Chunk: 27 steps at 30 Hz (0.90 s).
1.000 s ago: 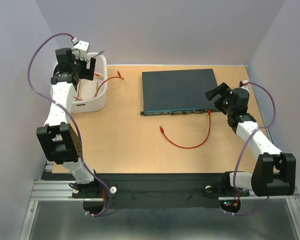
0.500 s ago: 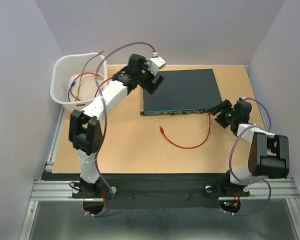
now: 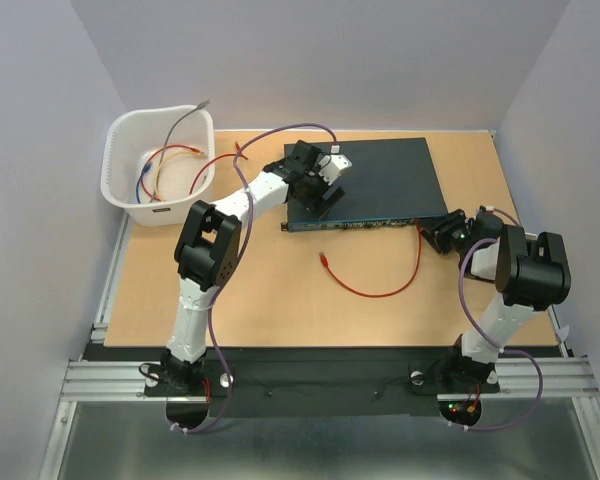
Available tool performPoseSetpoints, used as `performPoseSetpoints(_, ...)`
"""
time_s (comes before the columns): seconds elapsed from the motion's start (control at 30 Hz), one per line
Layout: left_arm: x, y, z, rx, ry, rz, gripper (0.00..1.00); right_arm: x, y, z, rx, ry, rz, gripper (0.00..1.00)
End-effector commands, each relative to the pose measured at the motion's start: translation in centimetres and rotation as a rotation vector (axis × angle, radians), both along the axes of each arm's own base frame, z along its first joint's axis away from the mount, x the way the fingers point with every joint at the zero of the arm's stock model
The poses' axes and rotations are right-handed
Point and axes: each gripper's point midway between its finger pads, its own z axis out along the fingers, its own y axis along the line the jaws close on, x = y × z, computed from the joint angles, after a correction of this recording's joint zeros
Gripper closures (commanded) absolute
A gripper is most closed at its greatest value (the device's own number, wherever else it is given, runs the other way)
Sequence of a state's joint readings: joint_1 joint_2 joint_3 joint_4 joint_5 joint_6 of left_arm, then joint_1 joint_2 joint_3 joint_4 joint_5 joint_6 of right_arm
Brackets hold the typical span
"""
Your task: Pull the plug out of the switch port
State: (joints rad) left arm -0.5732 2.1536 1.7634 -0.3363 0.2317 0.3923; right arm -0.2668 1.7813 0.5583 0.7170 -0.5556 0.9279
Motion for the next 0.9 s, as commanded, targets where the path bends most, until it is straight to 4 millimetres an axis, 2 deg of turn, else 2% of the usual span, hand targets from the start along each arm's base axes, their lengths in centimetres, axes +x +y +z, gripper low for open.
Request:
performPoseSetpoints(0.0, 1.4, -0.7, 0.8, -0.022, -0.040, 0.011, 0.01, 1.8, 0.2, 1.9, 0.031, -0.107, 0.016, 0.53)
performPoseSetpoints(0.17, 1.3, -0.6, 0.1, -0.013, -0.030, 0.009, 0.01, 2.5, 0.0, 2.1, 0.044, -0.140, 0.002, 0.63)
performPoseSetpoints(0.67, 1.0, -0.1, 0.2, 0.002, -0.042, 0.006, 0.01, 4.3, -0.8, 3.0, 0.036, -0.197, -0.028, 0.66)
performPoseSetpoints(0.77, 1.0, -0.1, 0.3, 0.003, -0.046, 0.008, 0.01, 4.6, -0.9, 3.1, 0.040, -0.201, -0.029, 0.78)
performPoseSetpoints(0.8, 1.0, -0.1, 0.3, 0.003, -0.046, 0.008, 0.01, 4.7, -0.9, 3.2, 0.039, -0.205, -0.031, 0.85)
performPoseSetpoints(0.83, 0.9, -0.2, 0.3, -0.001, -0.044, 0.002, 0.01, 4.7, -1.0, 3.3, 0.037, -0.207, -0.033, 1.00)
performPoseSetpoints(0.87, 0.7, -0.2, 0.2, 0.000, -0.039, 0.000, 0.01, 4.6, -1.0, 3.2, 0.037, -0.202, -0.038, 1.00)
